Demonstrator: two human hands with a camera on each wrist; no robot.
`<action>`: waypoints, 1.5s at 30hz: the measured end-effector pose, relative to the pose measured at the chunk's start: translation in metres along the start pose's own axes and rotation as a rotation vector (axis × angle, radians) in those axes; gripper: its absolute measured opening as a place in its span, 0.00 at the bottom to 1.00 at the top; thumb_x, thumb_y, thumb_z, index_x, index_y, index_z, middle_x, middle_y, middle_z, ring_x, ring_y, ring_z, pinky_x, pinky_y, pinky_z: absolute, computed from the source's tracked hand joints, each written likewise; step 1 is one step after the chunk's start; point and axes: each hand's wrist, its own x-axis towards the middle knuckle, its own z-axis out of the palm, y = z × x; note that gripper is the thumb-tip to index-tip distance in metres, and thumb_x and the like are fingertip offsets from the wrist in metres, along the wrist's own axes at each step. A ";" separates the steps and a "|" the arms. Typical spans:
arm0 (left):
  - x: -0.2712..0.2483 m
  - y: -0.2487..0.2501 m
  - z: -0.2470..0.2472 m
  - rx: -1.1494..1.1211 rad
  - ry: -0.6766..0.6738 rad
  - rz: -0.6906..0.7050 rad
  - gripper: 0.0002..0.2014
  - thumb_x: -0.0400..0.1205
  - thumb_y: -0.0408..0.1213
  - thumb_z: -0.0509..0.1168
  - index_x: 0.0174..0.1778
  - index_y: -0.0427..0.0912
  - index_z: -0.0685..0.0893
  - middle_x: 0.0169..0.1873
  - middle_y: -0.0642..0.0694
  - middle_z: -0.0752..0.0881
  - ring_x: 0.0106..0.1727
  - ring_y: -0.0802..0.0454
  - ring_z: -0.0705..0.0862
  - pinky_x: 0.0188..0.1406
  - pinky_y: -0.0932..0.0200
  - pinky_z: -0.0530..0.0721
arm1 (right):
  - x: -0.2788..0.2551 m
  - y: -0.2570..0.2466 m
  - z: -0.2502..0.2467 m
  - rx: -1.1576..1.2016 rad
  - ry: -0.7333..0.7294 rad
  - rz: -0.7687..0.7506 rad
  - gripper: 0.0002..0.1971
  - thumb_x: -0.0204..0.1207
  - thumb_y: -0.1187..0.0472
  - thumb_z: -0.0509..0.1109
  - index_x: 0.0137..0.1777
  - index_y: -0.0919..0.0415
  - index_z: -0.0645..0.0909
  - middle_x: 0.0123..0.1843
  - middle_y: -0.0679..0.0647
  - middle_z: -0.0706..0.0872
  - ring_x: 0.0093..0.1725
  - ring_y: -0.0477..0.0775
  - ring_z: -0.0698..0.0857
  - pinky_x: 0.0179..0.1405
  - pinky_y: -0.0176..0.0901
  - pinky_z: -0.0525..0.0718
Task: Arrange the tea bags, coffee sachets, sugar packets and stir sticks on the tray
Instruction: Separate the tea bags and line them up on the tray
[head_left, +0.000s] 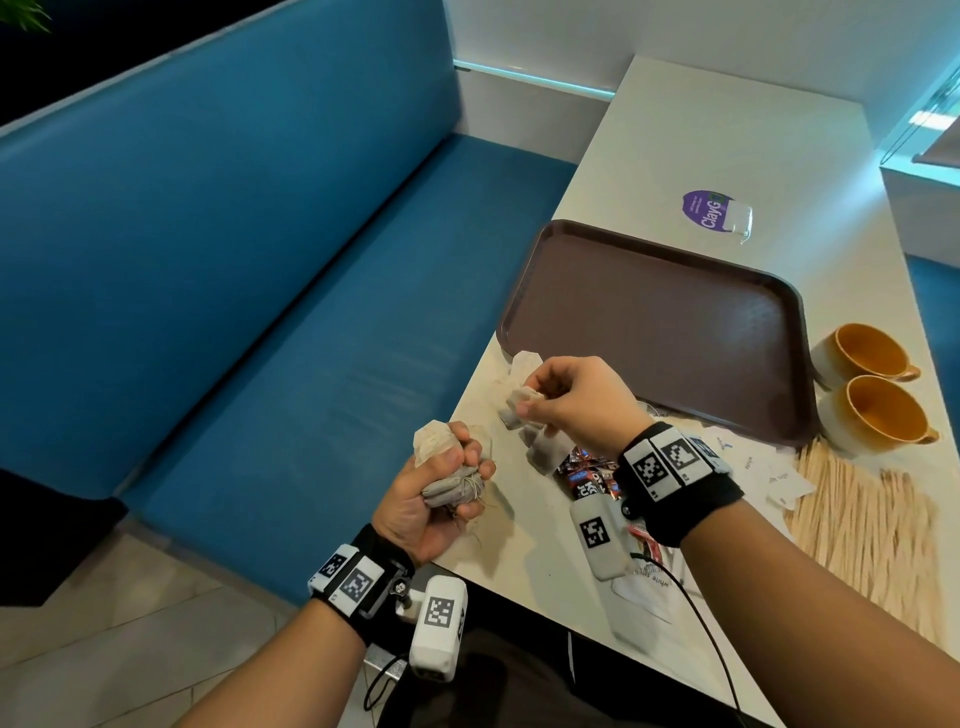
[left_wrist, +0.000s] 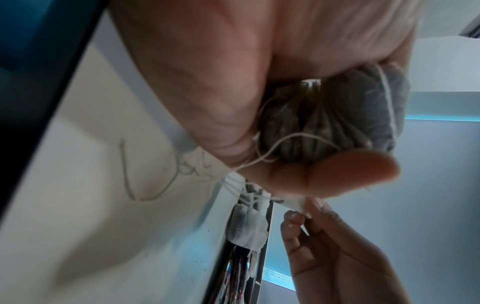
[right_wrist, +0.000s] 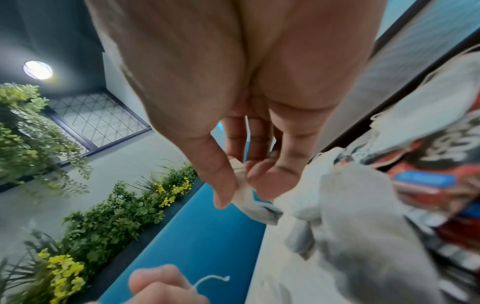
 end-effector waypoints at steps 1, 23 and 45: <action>-0.001 0.000 0.000 -0.005 -0.001 0.004 0.23 0.68 0.36 0.84 0.53 0.44 0.81 0.40 0.45 0.79 0.44 0.50 0.81 0.19 0.64 0.78 | 0.001 -0.003 0.001 0.007 -0.012 -0.016 0.10 0.70 0.63 0.86 0.45 0.65 0.87 0.34 0.55 0.90 0.28 0.43 0.85 0.34 0.37 0.85; -0.006 0.001 0.002 -0.037 -0.003 0.036 0.19 0.68 0.31 0.82 0.50 0.41 0.82 0.38 0.44 0.79 0.41 0.48 0.82 0.17 0.63 0.78 | 0.022 -0.011 0.054 -0.677 -0.236 -0.132 0.16 0.71 0.63 0.79 0.60 0.53 0.88 0.52 0.52 0.87 0.49 0.53 0.83 0.47 0.39 0.79; 0.004 -0.004 0.007 0.202 -0.050 -0.115 0.27 0.65 0.33 0.85 0.57 0.44 0.83 0.48 0.42 0.83 0.59 0.39 0.86 0.34 0.48 0.88 | -0.049 0.007 -0.048 -0.018 0.094 -0.102 0.03 0.77 0.60 0.80 0.43 0.52 0.89 0.37 0.50 0.93 0.35 0.45 0.88 0.39 0.37 0.83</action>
